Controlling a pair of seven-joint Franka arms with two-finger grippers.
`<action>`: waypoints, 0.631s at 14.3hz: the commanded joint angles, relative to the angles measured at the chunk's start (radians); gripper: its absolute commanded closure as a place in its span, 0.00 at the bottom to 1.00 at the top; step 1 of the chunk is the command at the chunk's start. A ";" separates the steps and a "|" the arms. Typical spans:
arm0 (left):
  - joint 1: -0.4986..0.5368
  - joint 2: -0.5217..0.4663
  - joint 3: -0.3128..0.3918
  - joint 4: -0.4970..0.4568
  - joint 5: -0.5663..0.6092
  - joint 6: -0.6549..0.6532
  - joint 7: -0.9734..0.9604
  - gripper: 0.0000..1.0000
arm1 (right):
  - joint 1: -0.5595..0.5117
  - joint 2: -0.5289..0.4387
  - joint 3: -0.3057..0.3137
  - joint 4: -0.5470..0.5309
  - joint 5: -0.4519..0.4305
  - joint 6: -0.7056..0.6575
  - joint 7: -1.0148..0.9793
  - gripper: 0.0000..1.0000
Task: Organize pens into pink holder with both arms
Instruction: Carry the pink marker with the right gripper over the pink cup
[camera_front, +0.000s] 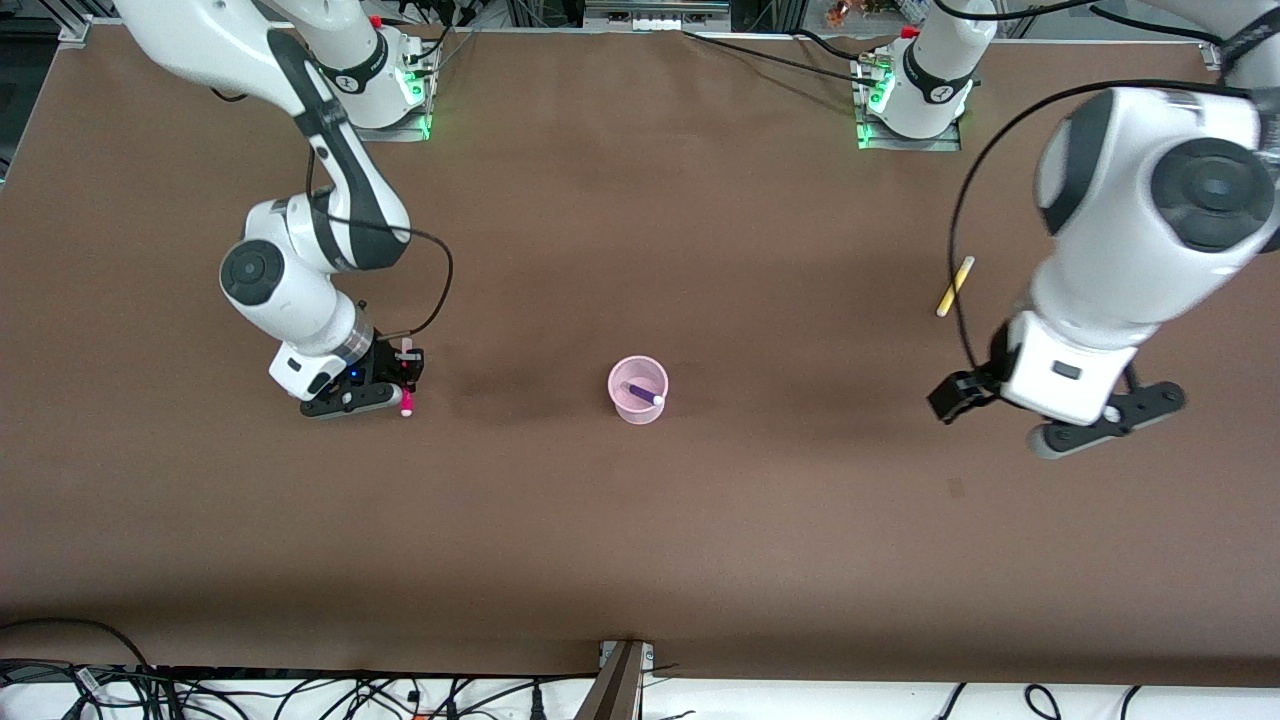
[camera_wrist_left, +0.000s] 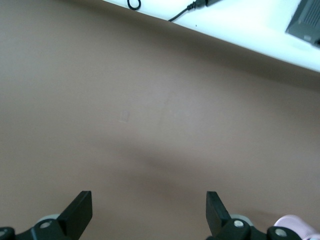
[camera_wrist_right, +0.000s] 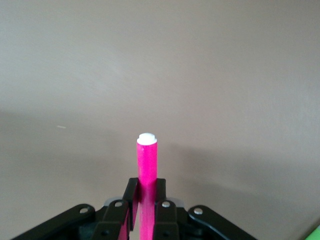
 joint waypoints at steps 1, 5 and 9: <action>0.080 -0.092 -0.016 -0.111 -0.055 -0.004 0.204 0.00 | 0.001 -0.061 0.089 0.027 0.013 0.012 -0.019 1.00; 0.138 -0.163 -0.016 -0.248 -0.059 0.009 0.374 0.00 | 0.105 -0.013 0.109 0.178 -0.022 0.062 0.030 1.00; 0.144 -0.225 -0.014 -0.369 -0.059 0.078 0.431 0.00 | 0.197 0.119 0.109 0.388 -0.152 0.067 0.166 1.00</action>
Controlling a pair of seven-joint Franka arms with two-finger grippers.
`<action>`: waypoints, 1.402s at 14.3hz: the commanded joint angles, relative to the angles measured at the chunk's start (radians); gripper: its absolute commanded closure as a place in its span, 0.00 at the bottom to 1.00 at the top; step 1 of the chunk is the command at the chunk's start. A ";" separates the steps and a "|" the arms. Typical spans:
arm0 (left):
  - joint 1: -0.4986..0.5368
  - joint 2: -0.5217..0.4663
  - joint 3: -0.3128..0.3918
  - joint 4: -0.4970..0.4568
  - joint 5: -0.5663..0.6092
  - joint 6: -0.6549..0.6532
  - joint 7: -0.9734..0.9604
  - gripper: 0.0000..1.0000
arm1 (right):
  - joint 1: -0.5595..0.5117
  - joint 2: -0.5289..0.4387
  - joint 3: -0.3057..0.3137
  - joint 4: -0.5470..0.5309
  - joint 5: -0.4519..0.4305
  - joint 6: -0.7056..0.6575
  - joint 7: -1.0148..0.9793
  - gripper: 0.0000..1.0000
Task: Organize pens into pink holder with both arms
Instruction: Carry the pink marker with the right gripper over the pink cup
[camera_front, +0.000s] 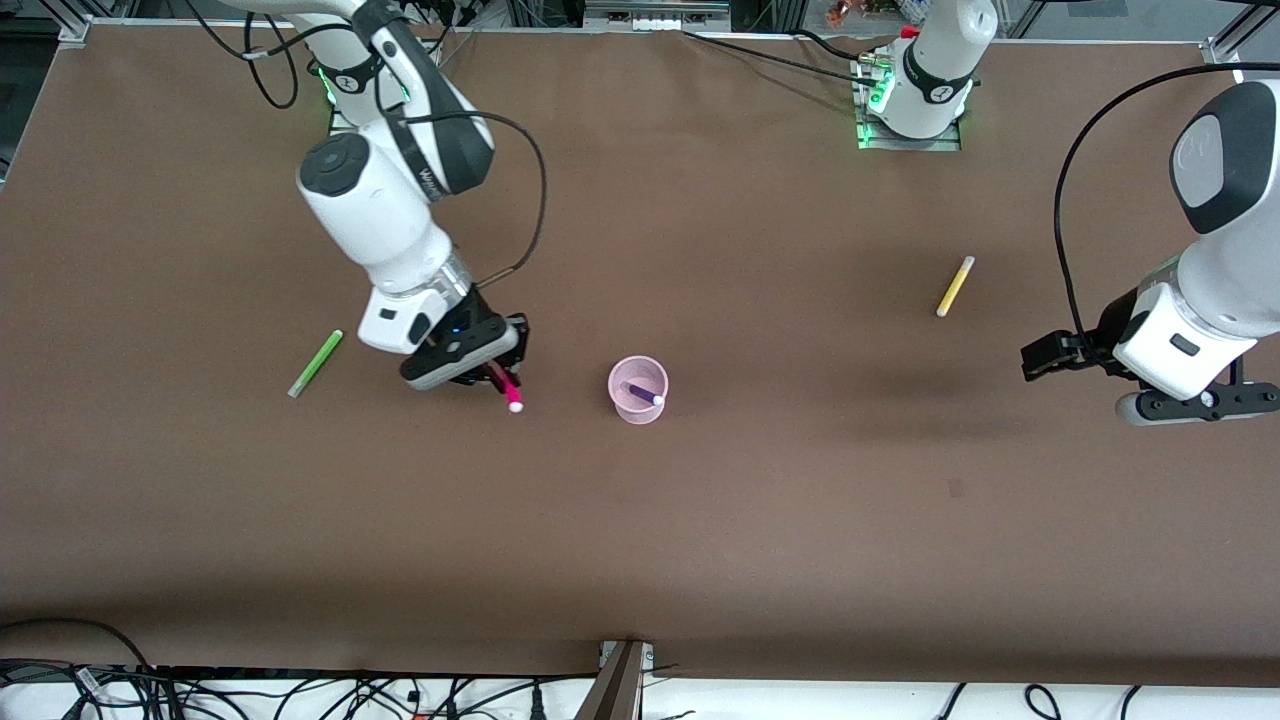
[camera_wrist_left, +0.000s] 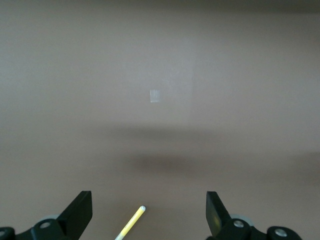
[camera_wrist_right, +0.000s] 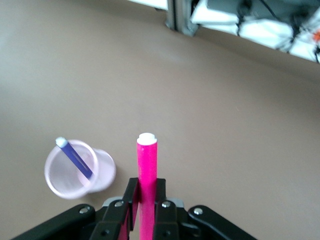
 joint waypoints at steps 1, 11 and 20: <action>0.022 -0.106 -0.011 -0.163 -0.019 0.097 0.074 0.00 | 0.065 0.149 -0.006 0.190 -0.102 0.007 0.123 1.00; 0.048 -0.092 -0.011 -0.187 -0.020 0.130 0.174 0.00 | 0.317 0.362 -0.163 0.373 -0.298 0.029 0.489 1.00; 0.046 -0.084 -0.011 -0.185 -0.020 0.131 0.174 0.00 | 0.403 0.404 -0.241 0.353 -0.323 0.102 0.547 0.91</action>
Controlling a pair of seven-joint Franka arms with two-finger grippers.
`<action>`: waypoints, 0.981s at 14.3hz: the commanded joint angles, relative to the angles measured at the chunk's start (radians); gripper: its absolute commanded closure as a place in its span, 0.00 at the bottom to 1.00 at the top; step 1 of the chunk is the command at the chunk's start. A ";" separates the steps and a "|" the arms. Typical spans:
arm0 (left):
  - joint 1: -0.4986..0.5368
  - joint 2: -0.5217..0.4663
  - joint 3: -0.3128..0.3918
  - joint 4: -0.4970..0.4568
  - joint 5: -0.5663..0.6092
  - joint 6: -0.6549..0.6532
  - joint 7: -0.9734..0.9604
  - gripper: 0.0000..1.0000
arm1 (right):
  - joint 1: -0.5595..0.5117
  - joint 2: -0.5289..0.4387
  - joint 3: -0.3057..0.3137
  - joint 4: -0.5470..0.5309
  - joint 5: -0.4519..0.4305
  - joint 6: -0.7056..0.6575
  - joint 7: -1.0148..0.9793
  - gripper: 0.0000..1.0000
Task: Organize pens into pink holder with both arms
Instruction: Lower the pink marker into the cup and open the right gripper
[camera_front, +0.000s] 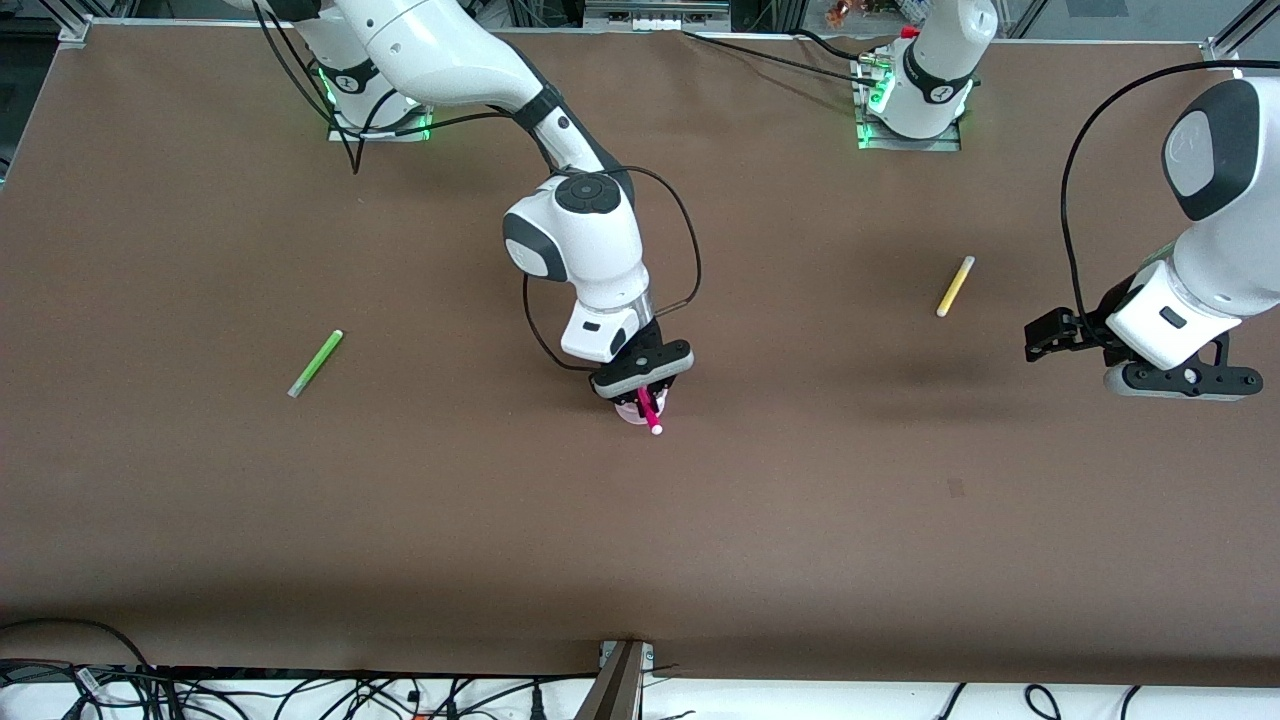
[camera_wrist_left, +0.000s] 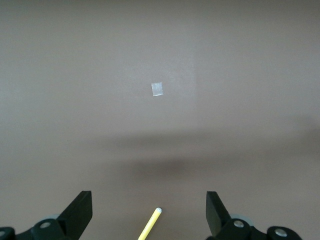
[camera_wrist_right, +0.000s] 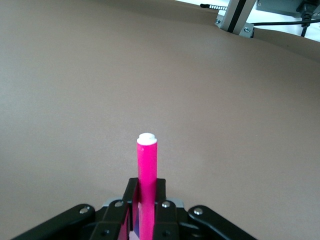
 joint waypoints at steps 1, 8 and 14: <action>0.011 -0.001 -0.008 -0.005 -0.019 0.011 0.031 0.00 | 0.014 0.010 -0.018 0.009 -0.025 0.019 0.032 0.83; 0.011 0.000 -0.008 -0.003 -0.020 0.012 0.026 0.00 | 0.011 -0.016 -0.020 0.006 -0.025 0.009 0.021 0.00; 0.009 0.000 -0.009 0.009 -0.020 0.011 0.020 0.00 | -0.038 -0.196 -0.021 0.006 0.071 -0.343 0.014 0.00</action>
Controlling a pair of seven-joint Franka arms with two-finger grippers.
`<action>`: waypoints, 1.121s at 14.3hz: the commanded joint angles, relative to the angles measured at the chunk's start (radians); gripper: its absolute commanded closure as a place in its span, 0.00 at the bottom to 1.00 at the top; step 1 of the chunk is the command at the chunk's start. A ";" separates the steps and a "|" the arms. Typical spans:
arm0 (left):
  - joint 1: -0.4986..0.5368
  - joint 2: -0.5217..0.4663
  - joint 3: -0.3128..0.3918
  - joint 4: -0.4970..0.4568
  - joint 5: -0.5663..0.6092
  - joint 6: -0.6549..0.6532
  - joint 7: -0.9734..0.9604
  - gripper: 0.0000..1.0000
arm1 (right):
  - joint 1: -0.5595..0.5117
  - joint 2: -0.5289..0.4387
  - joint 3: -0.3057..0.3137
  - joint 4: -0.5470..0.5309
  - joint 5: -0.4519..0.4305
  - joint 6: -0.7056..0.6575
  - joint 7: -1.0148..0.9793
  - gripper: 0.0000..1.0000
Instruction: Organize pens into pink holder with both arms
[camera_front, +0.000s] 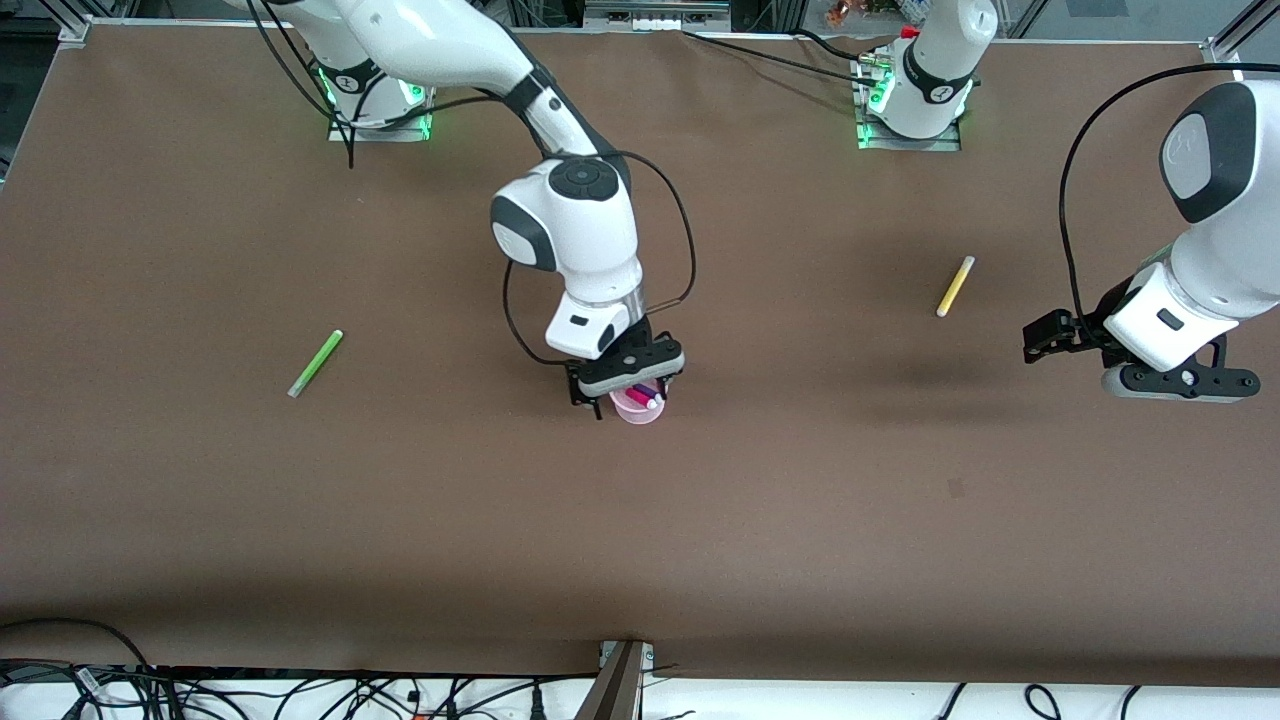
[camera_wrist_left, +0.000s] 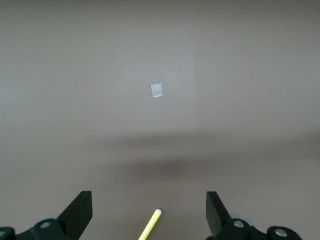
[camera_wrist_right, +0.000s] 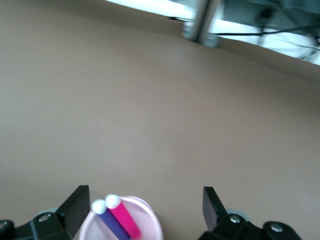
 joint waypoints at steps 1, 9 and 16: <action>0.009 -0.003 -0.008 0.008 -0.020 0.003 0.018 0.00 | -0.057 -0.116 -0.001 -0.024 0.106 -0.168 0.004 0.00; 0.009 -0.003 -0.008 0.009 -0.020 0.004 0.018 0.00 | -0.148 -0.463 -0.177 -0.245 0.399 -0.485 -0.342 0.00; 0.011 0.004 -0.008 0.011 -0.019 0.006 0.025 0.00 | -0.411 -0.691 -0.137 -0.400 0.361 -0.669 -0.614 0.00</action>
